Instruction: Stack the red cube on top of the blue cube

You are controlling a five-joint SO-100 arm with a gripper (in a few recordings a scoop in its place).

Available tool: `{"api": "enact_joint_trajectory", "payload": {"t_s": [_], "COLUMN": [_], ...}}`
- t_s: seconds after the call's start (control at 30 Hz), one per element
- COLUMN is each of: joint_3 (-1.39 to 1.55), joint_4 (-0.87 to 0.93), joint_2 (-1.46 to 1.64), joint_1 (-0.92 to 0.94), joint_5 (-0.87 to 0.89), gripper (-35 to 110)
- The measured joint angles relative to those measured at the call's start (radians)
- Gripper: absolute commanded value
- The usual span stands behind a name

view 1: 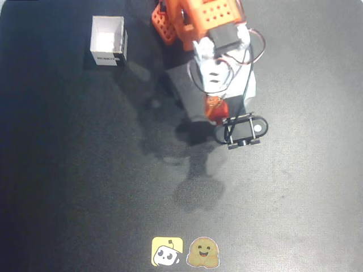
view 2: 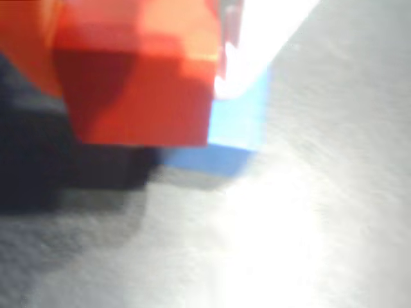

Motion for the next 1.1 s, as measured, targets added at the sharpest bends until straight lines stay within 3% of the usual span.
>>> {"api": "enact_joint_trajectory", "payload": {"t_s": [0.73, 1.1], "joint_3": [0.071, -0.003], "joint_4": [-0.172, -0.114], "joint_2": [-0.061, -0.124], "joint_1": [-0.067, -0.040], "joint_5": [-0.089, -0.272], "gripper": [0, 0]}}
